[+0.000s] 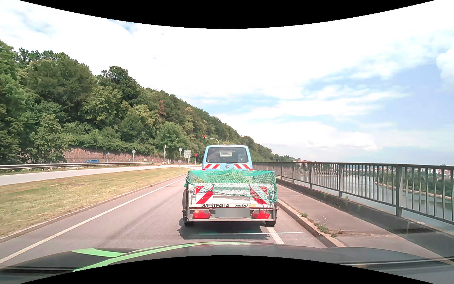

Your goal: Follow the waypoints while adhering to traffic rules and regulations

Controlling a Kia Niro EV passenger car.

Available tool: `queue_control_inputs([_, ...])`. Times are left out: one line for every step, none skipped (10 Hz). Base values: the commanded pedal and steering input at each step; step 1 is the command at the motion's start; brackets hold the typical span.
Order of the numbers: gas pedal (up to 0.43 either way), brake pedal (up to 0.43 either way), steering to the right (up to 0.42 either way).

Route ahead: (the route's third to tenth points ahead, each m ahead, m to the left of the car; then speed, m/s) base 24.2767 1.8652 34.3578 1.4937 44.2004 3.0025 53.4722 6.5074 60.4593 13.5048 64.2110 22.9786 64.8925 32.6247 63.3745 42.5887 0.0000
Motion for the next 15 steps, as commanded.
queue_control_inputs([0.000, 0.299, -0.003])
queue_control_inputs([0.000, 0.299, -0.003])
queue_control_inputs([0.000, 0.299, -0.003])
queue_control_inputs([0.000, 0.305, -0.003])
queue_control_inputs([0.000, 0.305, -0.003])
queue_control_inputs([0.000, 0.305, -0.003])
queue_control_inputs([0.000, 0.305, -0.003])
queue_control_inputs([0.000, 0.305, -0.003])
queue_control_inputs([0.000, 0.305, -0.003])
queue_control_inputs([0.000, 0.305, -0.003])
queue_control_inputs([0.000, 0.305, -0.003])
queue_control_inputs([0.000, 0.305, -0.003])
queue_control_inputs([0.000, 0.305, -0.003])
queue_control_inputs([0.000, 0.305, -0.003])
queue_control_inputs([0.000, 0.305, -0.003])
